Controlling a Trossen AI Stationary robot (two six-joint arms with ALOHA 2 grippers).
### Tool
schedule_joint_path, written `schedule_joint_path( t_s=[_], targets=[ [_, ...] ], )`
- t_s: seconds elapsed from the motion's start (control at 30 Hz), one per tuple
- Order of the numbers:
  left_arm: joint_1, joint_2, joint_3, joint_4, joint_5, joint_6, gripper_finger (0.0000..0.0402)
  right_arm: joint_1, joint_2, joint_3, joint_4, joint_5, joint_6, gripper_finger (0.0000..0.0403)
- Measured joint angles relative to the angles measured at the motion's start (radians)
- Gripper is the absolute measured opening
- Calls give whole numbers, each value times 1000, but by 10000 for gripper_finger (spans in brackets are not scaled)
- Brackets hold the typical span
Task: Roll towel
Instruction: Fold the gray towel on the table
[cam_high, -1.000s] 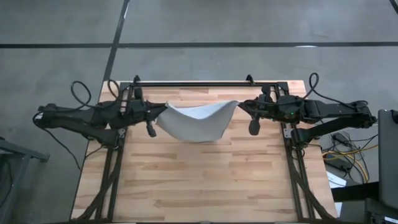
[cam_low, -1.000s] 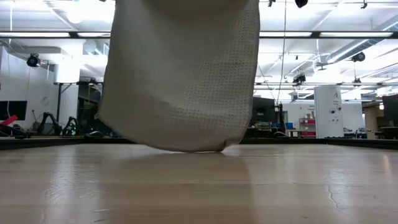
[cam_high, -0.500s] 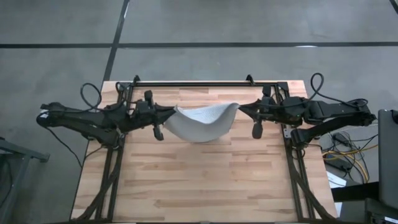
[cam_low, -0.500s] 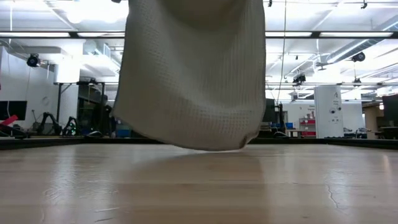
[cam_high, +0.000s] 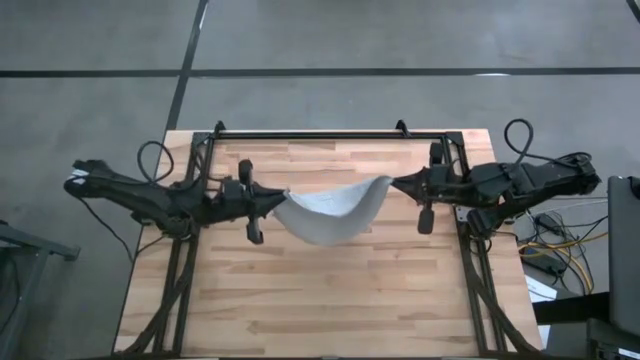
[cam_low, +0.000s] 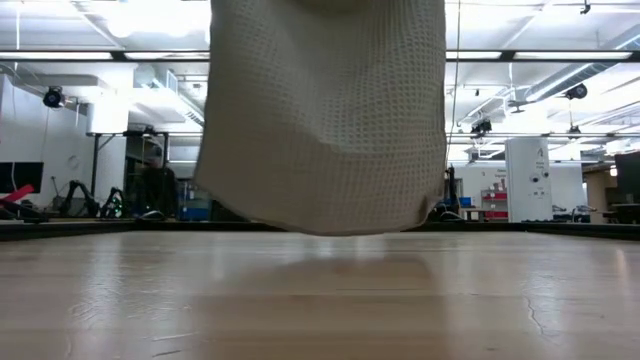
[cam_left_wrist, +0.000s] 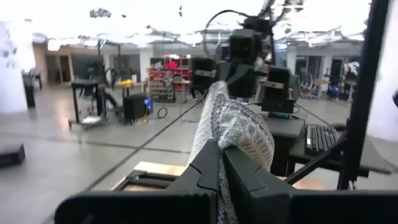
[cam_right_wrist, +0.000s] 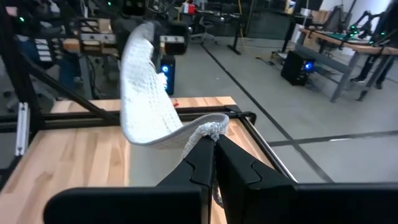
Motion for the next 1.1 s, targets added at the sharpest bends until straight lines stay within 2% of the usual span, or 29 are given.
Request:
schedule_joint_path(
  t_s=[0.2, 0.37, 0.57, 0.87, 1.0, 1.1],
  targets=[
    [-53, 26, 0, 47, -97, 99, 6, 39, 7, -3, -20, 31, 35, 8],
    [-92, 26, -4, 50, -110, 100, 6, 68, 8, -4, -33, 34, 79, 8],
    [-138, 28, -41, 69, -205, 74, 6, 112, 8, -5, -48, 67, 119, 8],
    [-159, 51, -219, 457, -220, 112, 6, 156, 13, -48, -47, 187, 180, 8],
    [-159, 59, -271, 519, -232, 113, 6, 153, 22, -88, -29, 204, 185, 8],
    [-156, 67, -284, 521, -255, 116, 6, 154, 41, -98, -27, 266, 170, 8]
  ],
)
